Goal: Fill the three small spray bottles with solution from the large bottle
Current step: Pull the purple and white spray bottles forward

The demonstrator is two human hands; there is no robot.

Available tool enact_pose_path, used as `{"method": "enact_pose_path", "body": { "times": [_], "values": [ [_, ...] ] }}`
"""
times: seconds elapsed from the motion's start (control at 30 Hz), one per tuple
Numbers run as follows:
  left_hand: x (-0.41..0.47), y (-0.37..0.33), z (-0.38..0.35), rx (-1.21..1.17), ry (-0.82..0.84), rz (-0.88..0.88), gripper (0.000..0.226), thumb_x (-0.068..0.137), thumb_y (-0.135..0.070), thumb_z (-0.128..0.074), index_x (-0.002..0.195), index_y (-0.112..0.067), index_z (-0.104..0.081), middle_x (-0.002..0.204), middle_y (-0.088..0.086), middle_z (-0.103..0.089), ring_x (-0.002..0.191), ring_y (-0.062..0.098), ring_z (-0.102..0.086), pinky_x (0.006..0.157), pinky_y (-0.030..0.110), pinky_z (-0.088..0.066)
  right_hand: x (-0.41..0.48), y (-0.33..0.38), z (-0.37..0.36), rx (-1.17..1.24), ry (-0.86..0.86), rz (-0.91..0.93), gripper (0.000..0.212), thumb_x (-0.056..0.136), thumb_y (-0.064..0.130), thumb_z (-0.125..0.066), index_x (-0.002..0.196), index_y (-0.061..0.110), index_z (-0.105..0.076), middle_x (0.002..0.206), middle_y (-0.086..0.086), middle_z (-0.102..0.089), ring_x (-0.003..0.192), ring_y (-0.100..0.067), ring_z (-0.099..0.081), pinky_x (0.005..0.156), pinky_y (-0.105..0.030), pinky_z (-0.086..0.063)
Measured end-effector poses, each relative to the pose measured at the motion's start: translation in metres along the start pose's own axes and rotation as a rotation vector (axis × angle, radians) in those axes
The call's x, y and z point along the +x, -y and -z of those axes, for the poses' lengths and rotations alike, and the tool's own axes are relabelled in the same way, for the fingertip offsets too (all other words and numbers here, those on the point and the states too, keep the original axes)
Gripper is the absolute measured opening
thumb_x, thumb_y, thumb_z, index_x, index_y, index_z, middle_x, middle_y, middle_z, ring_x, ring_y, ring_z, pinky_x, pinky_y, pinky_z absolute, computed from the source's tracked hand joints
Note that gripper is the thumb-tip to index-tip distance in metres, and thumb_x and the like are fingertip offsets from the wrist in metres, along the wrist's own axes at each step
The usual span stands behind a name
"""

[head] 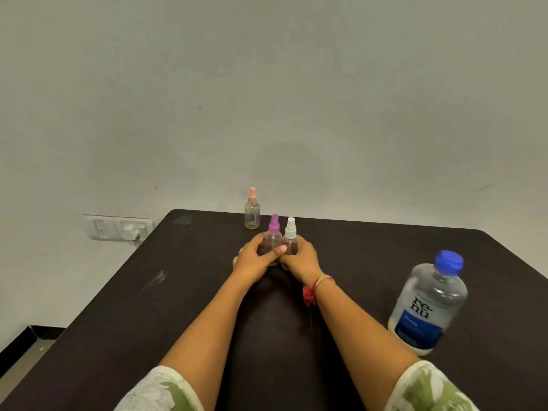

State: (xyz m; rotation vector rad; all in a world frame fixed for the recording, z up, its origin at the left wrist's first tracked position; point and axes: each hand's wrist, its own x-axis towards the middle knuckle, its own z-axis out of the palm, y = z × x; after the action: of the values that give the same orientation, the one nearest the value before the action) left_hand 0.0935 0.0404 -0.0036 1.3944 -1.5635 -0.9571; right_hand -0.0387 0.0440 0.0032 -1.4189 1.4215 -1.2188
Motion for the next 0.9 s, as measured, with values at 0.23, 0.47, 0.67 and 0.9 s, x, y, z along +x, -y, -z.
{"method": "enact_pose_path", "body": {
  "times": [0.23,0.47,0.67,0.9],
  "values": [
    [-0.06,-0.006,-0.003,-0.023,-0.017,-0.046,0.034,0.083,-0.042,-0.07,0.114,-0.037,-0.058,0.113,-0.008,-0.065,0.105,0.013,-0.059,0.098,0.044,-0.048,-0.064,0.004,0.013,-0.03,0.021,0.01,0.044,0.075,0.004,-0.075,0.115,0.014,-0.058,0.107,-0.003,-0.066,0.1,-0.017,-0.063,0.089,-0.027,-0.051],
    [-0.113,-0.013,-0.007,-0.006,0.016,-0.061,0.049,0.077,-0.05,-0.07,0.12,-0.03,-0.06,0.111,-0.008,-0.066,0.104,0.012,-0.06,0.094,0.036,-0.049,-0.123,0.011,0.029,-0.146,0.056,0.045,0.043,0.079,0.016,-0.074,0.116,0.014,-0.052,0.104,0.003,-0.061,0.096,-0.01,-0.059,0.073,-0.011,-0.043],
    [-0.142,-0.016,-0.015,0.021,-0.02,-0.056,0.052,0.073,-0.056,-0.072,0.117,-0.031,-0.062,0.104,-0.01,-0.066,0.098,0.01,-0.061,0.092,0.038,-0.051,-0.162,0.009,0.045,-0.37,0.061,0.086,0.036,0.084,0.019,-0.065,0.113,0.007,-0.047,0.112,-0.008,-0.042,0.094,-0.013,-0.046,0.085,-0.024,-0.041],
    [-0.162,-0.027,-0.032,0.065,-0.051,-0.054,0.045,0.077,-0.05,-0.073,0.117,-0.036,-0.059,0.105,-0.012,-0.065,0.096,0.007,-0.061,0.093,0.04,-0.05,-0.187,0.004,0.054,-0.377,-0.086,0.093,0.036,0.086,0.021,-0.066,0.116,0.008,-0.049,0.109,-0.005,-0.043,0.09,-0.009,-0.045,0.079,-0.018,-0.036]
  ]
}}
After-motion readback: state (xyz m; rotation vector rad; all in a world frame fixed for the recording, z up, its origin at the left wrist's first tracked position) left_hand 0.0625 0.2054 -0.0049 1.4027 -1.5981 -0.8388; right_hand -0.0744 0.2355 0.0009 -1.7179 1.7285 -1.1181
